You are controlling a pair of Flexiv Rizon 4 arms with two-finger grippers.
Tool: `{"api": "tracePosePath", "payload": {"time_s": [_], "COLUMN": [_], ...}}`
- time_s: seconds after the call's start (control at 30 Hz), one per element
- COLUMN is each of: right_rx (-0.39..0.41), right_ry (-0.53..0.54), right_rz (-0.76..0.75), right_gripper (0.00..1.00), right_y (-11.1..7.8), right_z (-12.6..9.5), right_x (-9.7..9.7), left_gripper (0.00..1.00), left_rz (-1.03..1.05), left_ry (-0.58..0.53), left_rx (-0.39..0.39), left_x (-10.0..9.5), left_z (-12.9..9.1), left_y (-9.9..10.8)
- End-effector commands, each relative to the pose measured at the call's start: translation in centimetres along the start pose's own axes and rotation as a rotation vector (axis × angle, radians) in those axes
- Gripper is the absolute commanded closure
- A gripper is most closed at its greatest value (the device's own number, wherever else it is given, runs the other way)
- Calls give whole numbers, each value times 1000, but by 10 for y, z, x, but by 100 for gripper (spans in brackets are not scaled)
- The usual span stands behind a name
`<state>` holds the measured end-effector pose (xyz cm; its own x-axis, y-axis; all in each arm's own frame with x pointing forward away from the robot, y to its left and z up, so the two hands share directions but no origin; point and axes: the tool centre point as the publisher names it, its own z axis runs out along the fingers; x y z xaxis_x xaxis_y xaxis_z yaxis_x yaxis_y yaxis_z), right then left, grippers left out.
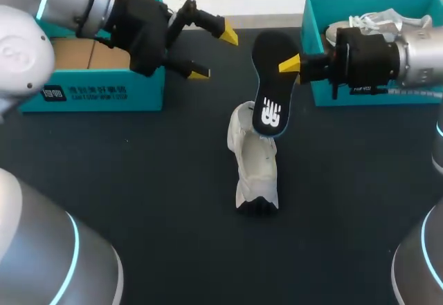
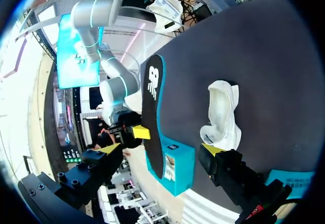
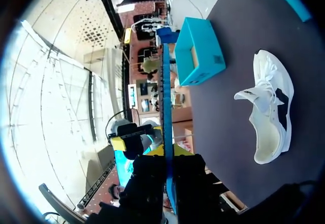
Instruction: Take the shoe out of the shoebox, open the shoe tongue, remove and reinsert the insole, then place the shoe into the shoebox
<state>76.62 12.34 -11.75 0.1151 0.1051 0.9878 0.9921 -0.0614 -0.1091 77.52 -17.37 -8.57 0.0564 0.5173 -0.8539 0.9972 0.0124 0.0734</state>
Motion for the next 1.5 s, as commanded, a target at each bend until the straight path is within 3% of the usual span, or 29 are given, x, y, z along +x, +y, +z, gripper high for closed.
{"api": "tracePosePath", "payload": {"time_s": [0.03,0.4,0.53,0.6,0.67,0.8,0.9,1.1,1.3,1.5], "right_rx": [-43,-71,-50,-42,-41,-36,-33,11,18,17], "right_ry": [30,46,52,58,57,60,57,32,36,38], "right_rz": [36,67,64,58,55,48,43,30,35,27], "right_gripper": [100,100,100,100,100,100,100,100,100,100], "right_y": [-6,-17,-22,-23,-24,-25,-25,-28,-27,-25], "right_z": [0,13,20,22,24,26,29,41,47,49], "right_x": [2,-2,-2,-1,0,1,3,1,1,3], "left_gripper": [0,0,18,18,25,15,19,49,61,60], "left_rz": [1,-32,-37,-37,-36,-39,-44,-50,-64,-73], "left_ry": [-173,-296,-323,-332,-338,-343,-353,-393,-438,-452], "left_rx": [-29,-79,-75,-70,-66,-44,-32,-33,-21,0], "left_x": [18,22,19,18,17,16,15,11,4,1], "left_z": [4,10,12,14,17,22,26,36,47,56], "left_y": [-1,14,19,21,22,23,23,29,29,23]}}
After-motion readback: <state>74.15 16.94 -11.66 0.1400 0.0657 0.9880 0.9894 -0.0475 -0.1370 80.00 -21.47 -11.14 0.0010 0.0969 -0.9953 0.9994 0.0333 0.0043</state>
